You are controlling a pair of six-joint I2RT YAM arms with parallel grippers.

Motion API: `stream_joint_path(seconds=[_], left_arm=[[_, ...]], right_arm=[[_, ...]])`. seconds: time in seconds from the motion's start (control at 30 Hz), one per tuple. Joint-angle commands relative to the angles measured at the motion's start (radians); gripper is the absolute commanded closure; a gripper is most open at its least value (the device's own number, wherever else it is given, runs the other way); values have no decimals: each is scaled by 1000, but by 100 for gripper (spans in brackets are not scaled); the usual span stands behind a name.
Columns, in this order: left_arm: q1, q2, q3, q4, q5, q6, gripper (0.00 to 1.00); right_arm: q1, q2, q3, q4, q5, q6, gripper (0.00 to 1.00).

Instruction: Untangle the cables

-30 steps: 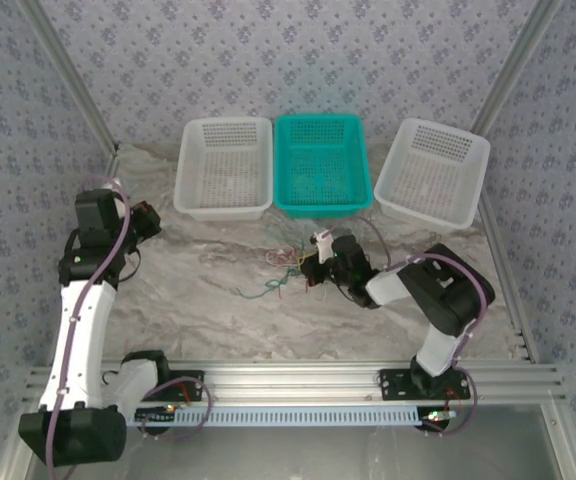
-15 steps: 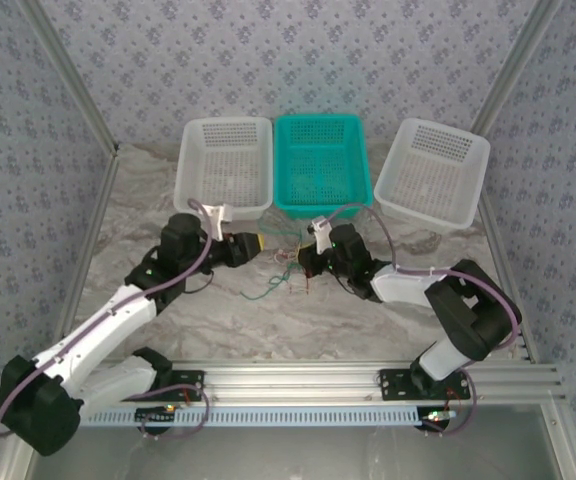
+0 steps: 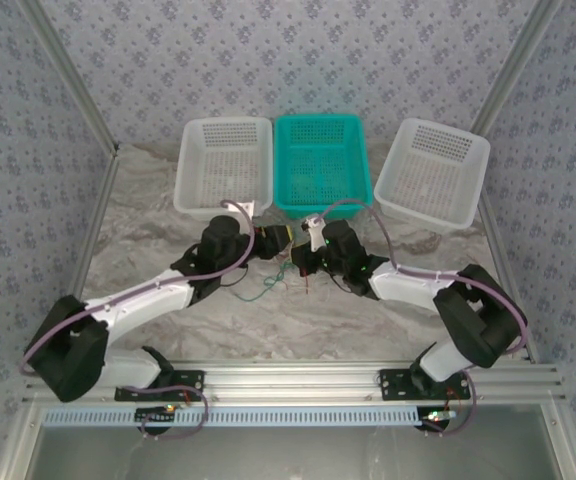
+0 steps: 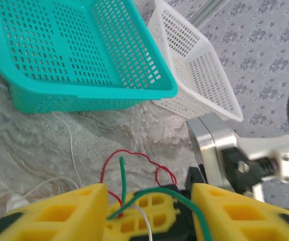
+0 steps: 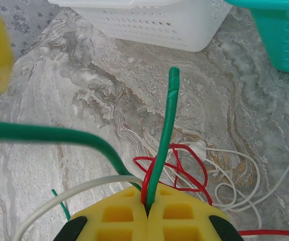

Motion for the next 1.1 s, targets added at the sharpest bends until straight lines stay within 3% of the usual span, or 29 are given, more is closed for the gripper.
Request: stream_joint_path(seconds=[0.0,0.07,0.17,0.27,0.33,0.43,0.57,0.7,0.83,0.97,1.07], left_arm=[[-4,33,72,122,-5,-6,60],[-4,50,80,138,9,-12,72],[-3,51,96,93,-4,-12,100],[6,14,96,7,-63,6,100],[36,-33,82,-48,-90,4,100],[111,-106,54,-93,-60,-21,100],[180,-188,36,-135,-22,-31,100],[217,-237,60,-218,-15,6,100],[246,-261,63,-231,15,5,100],[259,-277,83,-278,6,27,100],[320,-323,107,-375,-30,42,100]], right_arm=[[13,-29,32,-38,10,21,100],[17,-29,32,-42,12,20,100],[18,-29,30,-41,14,24,100],[6,-33,21,-34,4,32,99],[-14,-41,4,-25,-12,41,93],[-47,-53,-27,-12,-42,42,92],[-72,-57,-55,10,-73,38,97],[-92,-62,-68,10,-85,44,88],[-116,-71,-106,69,-124,55,100],[-126,-87,-111,30,-76,43,100],[-163,-105,-132,-23,-5,49,100]])
